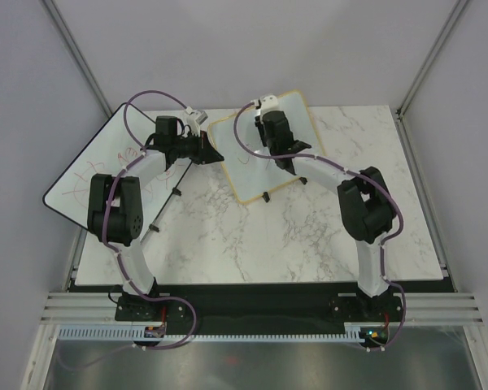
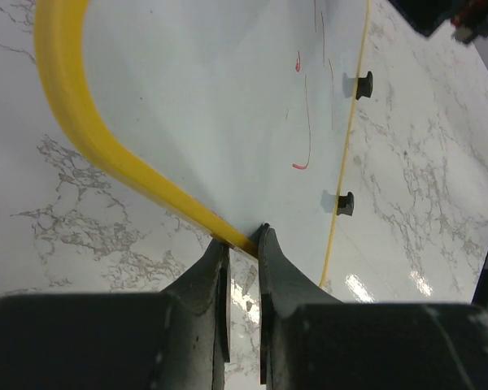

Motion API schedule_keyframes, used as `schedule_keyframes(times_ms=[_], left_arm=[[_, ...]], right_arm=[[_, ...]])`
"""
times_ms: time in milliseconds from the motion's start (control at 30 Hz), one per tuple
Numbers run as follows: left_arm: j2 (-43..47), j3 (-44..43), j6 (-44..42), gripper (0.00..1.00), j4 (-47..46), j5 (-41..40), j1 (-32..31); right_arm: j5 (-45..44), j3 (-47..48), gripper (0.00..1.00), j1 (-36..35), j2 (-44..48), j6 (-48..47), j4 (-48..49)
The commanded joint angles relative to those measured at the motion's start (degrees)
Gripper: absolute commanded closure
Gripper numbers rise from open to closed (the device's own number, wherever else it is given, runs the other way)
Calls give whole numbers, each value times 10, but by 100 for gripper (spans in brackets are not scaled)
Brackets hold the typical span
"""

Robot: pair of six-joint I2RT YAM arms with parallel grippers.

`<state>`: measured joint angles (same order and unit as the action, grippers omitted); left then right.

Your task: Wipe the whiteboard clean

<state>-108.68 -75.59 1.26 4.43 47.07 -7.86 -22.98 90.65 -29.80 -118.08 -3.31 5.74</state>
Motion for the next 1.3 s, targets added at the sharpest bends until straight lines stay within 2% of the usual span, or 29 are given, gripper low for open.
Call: schedule_keyframes(times_ms=[0, 133, 200, 267, 500, 667, 767, 933, 1067, 1167, 1267], left_arm=[[14, -18, -119, 96, -6, -5, -15], [14, -21, -119, 96, -2, -4, -15], [12, -24, -121, 96, 1, -4, -15], [13, -26, -121, 96, 2, -3, -15], [19, -24, -129, 96, 8, -3, -15], [19, -25, -135, 96, 14, -5, -15], [18, -27, -135, 96, 15, -6, -15], [17, -32, -137, 96, 20, -7, -15], [16, -32, -140, 96, 21, -6, -15], [13, -35, -138, 96, 22, -2, -15], [10, -39, -133, 96, 22, 1, -15]], right_arm=[[119, -35, 100, -91, -20, 4, -29], [180, -60, 100, -112, 0, 18, -6], [163, -80, 100, -112, 12, 17, 4], [107, -86, 100, -105, 12, 7, -5], [-8, -100, 100, 24, 0, 51, -54], [-15, -105, 100, 74, 9, 68, -56], [15, -90, 100, 54, 4, 57, -56], [48, -69, 100, -52, -16, 23, -56], [156, -105, 100, -108, 6, 50, -11], [196, -136, 100, -124, 28, 63, 12], [156, -153, 100, -122, 37, 59, 6]])
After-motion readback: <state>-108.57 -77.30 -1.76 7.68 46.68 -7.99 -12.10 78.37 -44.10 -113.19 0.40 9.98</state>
